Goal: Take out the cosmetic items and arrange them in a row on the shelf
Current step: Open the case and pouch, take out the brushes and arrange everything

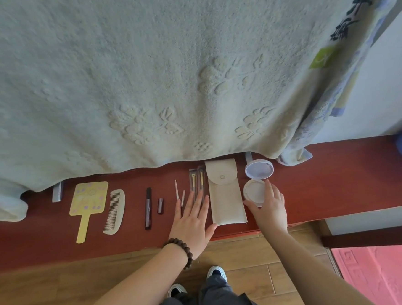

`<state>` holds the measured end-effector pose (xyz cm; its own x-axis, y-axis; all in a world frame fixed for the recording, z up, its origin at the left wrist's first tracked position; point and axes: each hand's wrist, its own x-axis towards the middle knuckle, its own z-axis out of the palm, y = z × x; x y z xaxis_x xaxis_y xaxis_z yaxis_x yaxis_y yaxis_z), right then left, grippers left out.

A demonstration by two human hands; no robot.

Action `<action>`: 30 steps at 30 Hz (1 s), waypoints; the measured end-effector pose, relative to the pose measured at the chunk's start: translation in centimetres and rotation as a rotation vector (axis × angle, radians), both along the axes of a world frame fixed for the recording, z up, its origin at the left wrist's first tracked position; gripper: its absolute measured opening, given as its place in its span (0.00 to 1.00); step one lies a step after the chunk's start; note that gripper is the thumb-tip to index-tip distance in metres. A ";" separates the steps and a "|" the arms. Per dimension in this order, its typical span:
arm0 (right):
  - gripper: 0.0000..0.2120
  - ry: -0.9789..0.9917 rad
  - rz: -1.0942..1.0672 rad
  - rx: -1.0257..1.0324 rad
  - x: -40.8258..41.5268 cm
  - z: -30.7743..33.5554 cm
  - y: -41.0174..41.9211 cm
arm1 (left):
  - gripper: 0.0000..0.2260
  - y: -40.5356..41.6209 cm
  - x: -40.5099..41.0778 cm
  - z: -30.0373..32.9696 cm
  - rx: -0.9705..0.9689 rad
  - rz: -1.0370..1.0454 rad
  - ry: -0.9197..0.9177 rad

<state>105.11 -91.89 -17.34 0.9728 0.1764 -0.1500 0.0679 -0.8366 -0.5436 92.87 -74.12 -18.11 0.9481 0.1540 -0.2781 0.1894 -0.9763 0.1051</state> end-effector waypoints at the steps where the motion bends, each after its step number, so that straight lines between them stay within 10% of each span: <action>1: 0.39 0.003 0.001 0.002 0.2 0.0 0.1 | 0.35 0.0 0.0 0.1 -0.005 0.007 0.004; 8: 0.37 -0.078 0.061 -0.037 -0.2 0.4 0.1 | 0.32 0.2 -0.6 0.9 -0.008 0.009 0.029; 15: 0.27 -0.109 0.653 -0.285 -4.9 0.0 4.3 | 0.29 -0.7 -1.4 0.9 -0.008 -0.045 0.048; 30: 0.31 -0.097 0.706 -0.406 -4.8 -1.1 3.8 | 0.28 -1.9 -1.0 1.3 -0.080 0.003 0.025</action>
